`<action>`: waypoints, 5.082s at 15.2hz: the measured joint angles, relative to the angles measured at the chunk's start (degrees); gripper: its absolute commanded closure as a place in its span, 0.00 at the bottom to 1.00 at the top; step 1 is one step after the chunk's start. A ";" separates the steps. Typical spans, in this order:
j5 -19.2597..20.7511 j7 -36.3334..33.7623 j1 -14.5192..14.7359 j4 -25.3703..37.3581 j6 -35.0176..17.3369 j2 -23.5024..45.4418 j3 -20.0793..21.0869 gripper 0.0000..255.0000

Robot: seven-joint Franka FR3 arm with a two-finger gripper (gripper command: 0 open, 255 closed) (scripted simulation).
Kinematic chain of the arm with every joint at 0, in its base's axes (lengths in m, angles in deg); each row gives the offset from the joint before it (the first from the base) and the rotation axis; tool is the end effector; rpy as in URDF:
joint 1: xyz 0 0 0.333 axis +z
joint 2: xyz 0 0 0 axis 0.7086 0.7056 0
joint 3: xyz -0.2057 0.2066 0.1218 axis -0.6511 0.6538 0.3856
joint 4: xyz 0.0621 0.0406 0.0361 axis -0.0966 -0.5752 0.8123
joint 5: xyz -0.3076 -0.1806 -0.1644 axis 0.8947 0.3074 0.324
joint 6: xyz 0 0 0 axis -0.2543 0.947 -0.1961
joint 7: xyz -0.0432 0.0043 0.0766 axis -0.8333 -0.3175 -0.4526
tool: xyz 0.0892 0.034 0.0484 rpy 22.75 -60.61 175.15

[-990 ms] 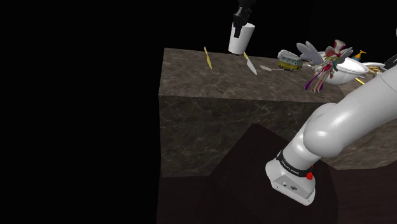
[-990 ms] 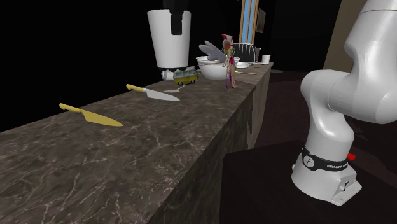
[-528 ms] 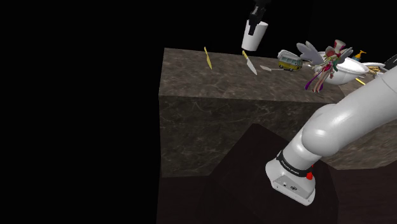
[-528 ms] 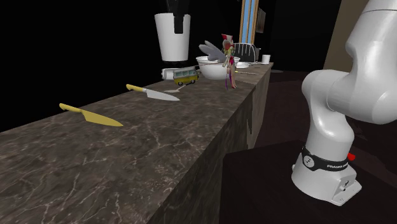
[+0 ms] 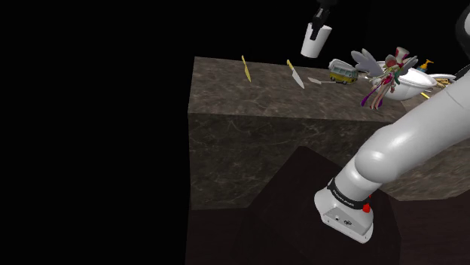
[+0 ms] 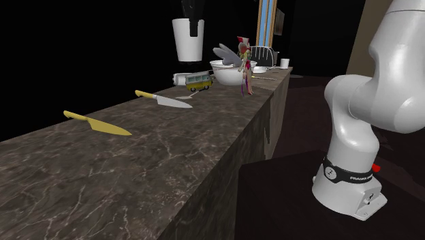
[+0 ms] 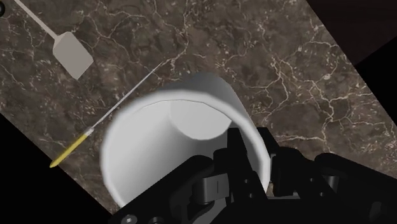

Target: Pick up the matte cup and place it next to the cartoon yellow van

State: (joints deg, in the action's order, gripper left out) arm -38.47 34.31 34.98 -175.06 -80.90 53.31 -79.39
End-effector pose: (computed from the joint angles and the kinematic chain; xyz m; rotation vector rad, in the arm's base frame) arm 0.4059 -0.2558 0.6610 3.0472 0.1629 -0.0036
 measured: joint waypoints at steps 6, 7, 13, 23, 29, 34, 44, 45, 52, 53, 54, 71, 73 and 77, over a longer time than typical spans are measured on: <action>-1.05 9.77 -3.23 5.02 -0.78 4.95 -6.45 1.00; -1.56 11.35 -3.75 6.38 -0.82 6.27 -7.45 1.00; -5.67 21.44 -8.01 14.61 -0.48 14.35 -13.33 1.00; -17.42 36.09 -20.34 34.26 3.59 32.35 -18.59 1.00; -16.14 35.64 -18.66 26.83 -2.05 30.37 -18.52 1.00; -15.25 35.20 -17.55 21.18 -6.46 28.96 -18.43 1.00; -14.42 34.83 -16.36 11.69 -14.70 27.51 -18.25 1.00; -14.49 34.78 -16.30 10.85 -15.64 27.62 -18.20 1.00; -14.60 34.78 -15.92 5.44 -21.07 27.67 -17.99 1.00; -14.63 34.76 -15.87 4.76 -21.76 27.71 -17.95 1.00; -14.76 34.94 -15.94 4.01 -22.63 27.85 -17.94 1.00; -14.86 34.90 -15.83 2.56 -24.24 27.96 -17.85 0.00; -14.41 34.75 -15.81 4.66 -21.61 27.27 -18.03 0.00; -13.90 34.31 -15.62 7.10 -18.61 26.58 -18.12 0.00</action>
State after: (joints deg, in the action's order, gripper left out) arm -52.37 68.62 19.36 -167.96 -99.51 79.90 -97.51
